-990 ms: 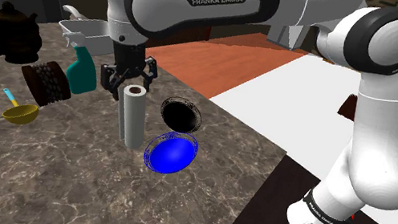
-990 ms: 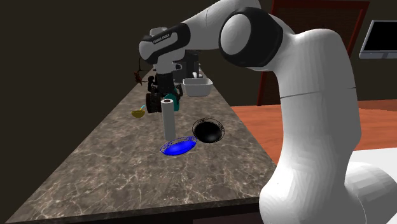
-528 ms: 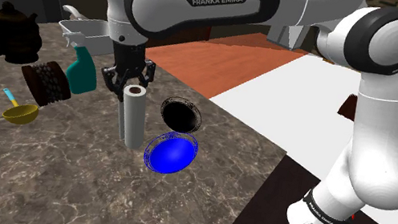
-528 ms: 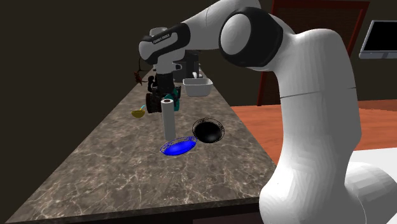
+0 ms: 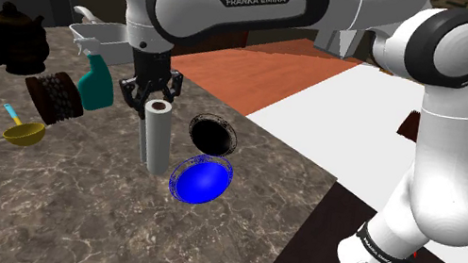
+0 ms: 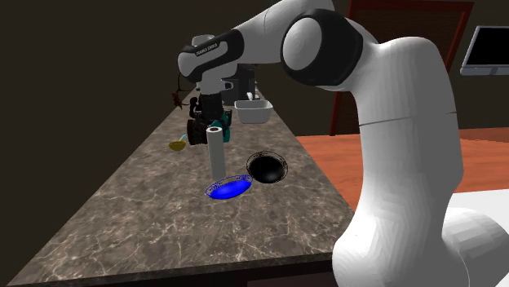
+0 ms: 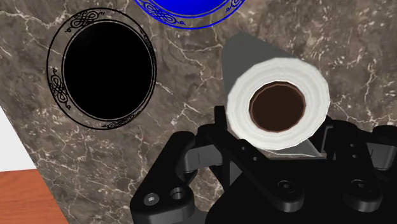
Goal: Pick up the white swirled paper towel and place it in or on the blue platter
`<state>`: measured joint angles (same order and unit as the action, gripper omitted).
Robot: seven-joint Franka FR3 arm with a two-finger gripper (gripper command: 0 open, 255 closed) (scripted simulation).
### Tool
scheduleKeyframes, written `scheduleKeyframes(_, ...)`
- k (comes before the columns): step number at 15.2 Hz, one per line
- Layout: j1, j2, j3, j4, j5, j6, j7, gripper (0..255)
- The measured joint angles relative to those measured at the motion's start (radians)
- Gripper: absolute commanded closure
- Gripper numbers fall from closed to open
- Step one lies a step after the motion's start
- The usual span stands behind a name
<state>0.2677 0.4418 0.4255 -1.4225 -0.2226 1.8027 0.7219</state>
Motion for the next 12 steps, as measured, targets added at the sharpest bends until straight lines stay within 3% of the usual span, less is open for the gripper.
scheduleKeyframes(12, 0.018, 0.003, 0.004, 0.147, 0.003, -0.145, -0.011, 255)
